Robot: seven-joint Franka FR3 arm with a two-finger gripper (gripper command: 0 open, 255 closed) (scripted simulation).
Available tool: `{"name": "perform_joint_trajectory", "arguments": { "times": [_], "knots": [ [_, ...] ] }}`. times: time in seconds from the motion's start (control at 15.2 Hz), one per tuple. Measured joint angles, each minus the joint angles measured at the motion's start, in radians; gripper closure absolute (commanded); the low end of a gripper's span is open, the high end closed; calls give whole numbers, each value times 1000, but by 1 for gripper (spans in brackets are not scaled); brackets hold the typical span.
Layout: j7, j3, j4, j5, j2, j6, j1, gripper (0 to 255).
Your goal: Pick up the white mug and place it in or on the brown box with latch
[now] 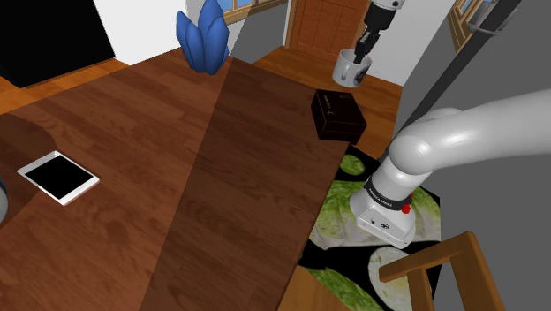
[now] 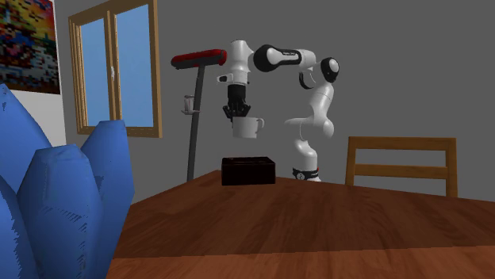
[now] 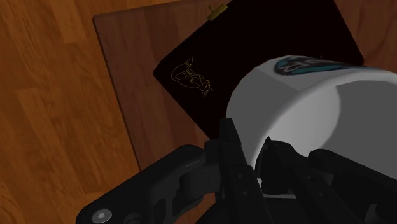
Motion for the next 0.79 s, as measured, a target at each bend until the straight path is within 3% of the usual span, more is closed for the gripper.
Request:
{"name": "perform_joint_trajectory", "arguments": {
  "times": [0.4,0.79],
  "knots": [
    [-6,-19,-122,-16,6,82,-10,255],
    [-6,-27,-170,-21,9,132,-15,255]
  ]
}}
